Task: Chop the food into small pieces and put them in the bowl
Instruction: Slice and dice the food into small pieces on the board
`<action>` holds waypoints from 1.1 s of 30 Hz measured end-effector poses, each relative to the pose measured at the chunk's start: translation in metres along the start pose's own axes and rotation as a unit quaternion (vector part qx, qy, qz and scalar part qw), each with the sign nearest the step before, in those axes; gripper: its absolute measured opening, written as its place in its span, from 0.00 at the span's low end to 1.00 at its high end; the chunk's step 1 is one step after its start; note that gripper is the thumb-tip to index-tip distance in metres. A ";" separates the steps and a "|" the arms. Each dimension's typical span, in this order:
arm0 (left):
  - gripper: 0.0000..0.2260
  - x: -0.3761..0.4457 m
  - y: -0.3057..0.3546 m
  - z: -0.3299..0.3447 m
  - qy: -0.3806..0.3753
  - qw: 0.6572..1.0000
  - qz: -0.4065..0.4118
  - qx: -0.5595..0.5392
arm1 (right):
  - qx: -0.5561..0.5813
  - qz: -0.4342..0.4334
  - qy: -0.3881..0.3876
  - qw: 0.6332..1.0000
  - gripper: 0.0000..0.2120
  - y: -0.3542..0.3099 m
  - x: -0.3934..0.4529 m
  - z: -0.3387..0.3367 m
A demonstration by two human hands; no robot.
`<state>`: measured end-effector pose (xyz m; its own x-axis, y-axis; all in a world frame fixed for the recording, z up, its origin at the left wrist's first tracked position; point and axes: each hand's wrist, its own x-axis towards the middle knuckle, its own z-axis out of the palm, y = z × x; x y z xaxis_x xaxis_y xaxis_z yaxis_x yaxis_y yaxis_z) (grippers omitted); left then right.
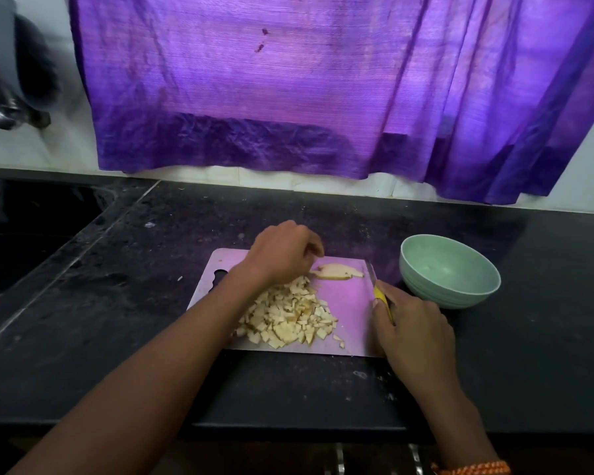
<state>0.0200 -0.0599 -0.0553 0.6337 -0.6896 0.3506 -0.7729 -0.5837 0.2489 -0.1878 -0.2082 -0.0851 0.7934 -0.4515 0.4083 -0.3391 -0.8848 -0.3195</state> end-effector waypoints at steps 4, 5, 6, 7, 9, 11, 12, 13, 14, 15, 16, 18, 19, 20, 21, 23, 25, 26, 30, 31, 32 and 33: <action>0.12 -0.001 -0.005 -0.007 -0.052 0.998 -0.006 -0.031 | -0.024 -0.011 -0.014 1.000 0.16 -0.002 -0.003 -0.001; 0.12 -0.001 -0.005 -0.006 -0.060 0.998 -0.006 -0.030 | -0.025 -0.012 -0.018 0.999 0.16 -0.002 -0.003 -0.002; 0.12 -0.001 -0.004 -0.004 -0.063 0.998 -0.008 -0.030 | -0.026 -0.013 -0.023 0.999 0.16 -0.003 -0.003 -0.002; 0.12 0.000 -0.004 -0.003 -0.061 0.998 -0.007 -0.033 | -0.026 -0.014 -0.026 0.999 0.17 -0.004 -0.004 -0.002; 0.12 0.001 -0.004 -0.002 -0.055 0.998 -0.003 -0.033 | -0.019 -0.021 -0.033 0.999 0.18 -0.007 -0.004 -0.002; 0.12 0.000 -0.003 -0.001 -0.048 0.998 0.005 -0.034 | -0.019 -0.030 -0.044 0.998 0.20 -0.010 -0.004 -0.003; 0.12 0.001 -0.002 0.000 -0.044 0.998 0.006 -0.037 | -0.023 -0.033 -0.047 0.998 0.20 -0.010 -0.003 -0.002; 0.12 0.000 -0.001 0.002 -0.040 0.998 0.005 -0.041 | -0.027 -0.034 -0.049 0.998 0.20 -0.010 -0.002 -0.002; 0.11 0.000 0.000 0.003 -0.037 0.998 0.003 -0.047 | -0.028 -0.035 -0.050 0.998 0.20 -0.010 -0.001 -0.002; 0.11 0.000 0.000 0.004 -0.034 0.998 0.001 -0.053 | -0.028 -0.035 -0.051 0.998 0.20 -0.010 0.000 -0.002; 0.11 0.000 0.001 0.005 -0.032 0.998 0.000 -0.058 | -0.025 -0.036 -0.052 0.998 0.19 -0.010 0.001 -0.002; 0.10 0.001 -0.001 0.004 -0.033 0.997 -0.005 -0.065 | -0.015 -0.031 -0.051 0.998 0.18 -0.009 0.002 0.000; 0.10 0.001 -0.002 0.003 -0.035 0.997 -0.009 -0.066 | -0.012 -0.026 -0.046 0.999 0.18 -0.007 0.002 0.000; 0.09 0.002 -0.004 0.002 -0.038 0.997 -0.014 -0.065 | -0.013 -0.018 -0.036 0.999 0.16 -0.006 0.002 0.000; 0.09 0.002 -0.005 0.001 -0.040 0.997 -0.017 -0.065 | -0.019 -0.011 -0.027 0.999 0.15 -0.005 0.002 0.000; 0.10 0.002 -0.007 0.002 -0.048 0.996 -0.022 -0.071 | -0.035 -0.010 -0.019 0.999 0.14 -0.005 0.001 0.000; 0.10 0.002 -0.006 0.004 -0.053 0.996 -0.021 -0.072 | -0.043 -0.030 -0.029 0.998 0.17 -0.008 0.000 0.000; 0.10 0.002 -0.004 0.005 -0.051 0.996 -0.019 -0.072 | -0.045 -0.041 -0.036 0.997 0.18 -0.009 0.001 0.001; 0.10 0.002 0.000 0.007 -0.052 0.995 -0.013 -0.082 | -0.027 -0.054 -0.047 0.997 0.21 -0.007 0.003 0.003; 0.10 0.002 0.000 0.008 -0.053 0.995 -0.012 -0.085 | -0.024 -0.055 -0.046 0.997 0.21 -0.007 0.003 0.003; 0.10 0.002 0.000 0.008 -0.053 0.995 -0.012 -0.087 | -0.023 -0.054 -0.045 0.997 0.21 -0.006 0.003 0.003; 0.09 0.002 0.000 0.007 -0.052 0.995 -0.012 -0.087 | -0.023 -0.052 -0.042 0.997 0.20 -0.006 0.003 0.003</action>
<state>0.0214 -0.0642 -0.0611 0.6455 -0.7219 0.2492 -0.7452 -0.5238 0.4127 -0.1824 -0.2040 -0.0843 0.8646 -0.3475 0.3628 -0.2742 -0.9315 -0.2389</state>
